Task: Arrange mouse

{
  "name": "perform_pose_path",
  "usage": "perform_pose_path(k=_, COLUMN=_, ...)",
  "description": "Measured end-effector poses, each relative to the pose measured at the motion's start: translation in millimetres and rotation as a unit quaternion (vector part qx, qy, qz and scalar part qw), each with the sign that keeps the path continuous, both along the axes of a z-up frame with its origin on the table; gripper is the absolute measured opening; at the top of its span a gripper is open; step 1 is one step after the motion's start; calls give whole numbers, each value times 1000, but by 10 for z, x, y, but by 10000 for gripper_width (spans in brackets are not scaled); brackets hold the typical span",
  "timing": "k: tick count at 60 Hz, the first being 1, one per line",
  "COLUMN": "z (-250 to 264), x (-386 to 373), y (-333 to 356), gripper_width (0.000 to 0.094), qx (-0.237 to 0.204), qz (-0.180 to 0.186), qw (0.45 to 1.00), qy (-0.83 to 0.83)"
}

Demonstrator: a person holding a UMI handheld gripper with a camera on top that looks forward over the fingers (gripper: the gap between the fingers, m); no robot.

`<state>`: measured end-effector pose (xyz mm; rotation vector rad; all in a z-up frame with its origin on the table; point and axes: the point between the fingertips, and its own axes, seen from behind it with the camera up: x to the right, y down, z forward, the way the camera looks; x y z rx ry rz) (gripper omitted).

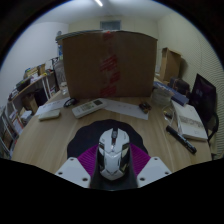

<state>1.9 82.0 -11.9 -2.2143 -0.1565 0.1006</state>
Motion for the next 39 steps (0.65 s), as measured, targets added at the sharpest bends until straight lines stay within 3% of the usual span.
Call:
perform_pose_path(k=4, z=4, x=12, y=-20, gripper_width=588, qx=-6, qz=0, qw=1000, qy=9)
perform_pose_path(k=6, z=9, x=2, y=-49, gripper_width=599, qx=-8, qz=8, qw=1000, qy=9)
perform_pose_path(k=11, z=76, x=13, y=-210, gripper_width=896, qx=0, qz=24, qw=1000, qy=0)
perform_pose_path(k=13, z=155, x=-13, y=-308, gripper_width=847, qx=12, qz=37, qw=999, qy=-1)
perform_pose_path(k=18, z=354, x=-53, y=-641, gripper_width=845, qx=39, qz=64, qw=997, qy=9)
perform_pose_path(k=28, z=651, x=113, y=-1459, gripper_width=849, qx=81, qz=69, qw=993, qy=46)
perform_pose_path(k=39, z=528, x=328, y=-2160, gripper_width=849, qx=98, qz=86, qw=988, qy=80)
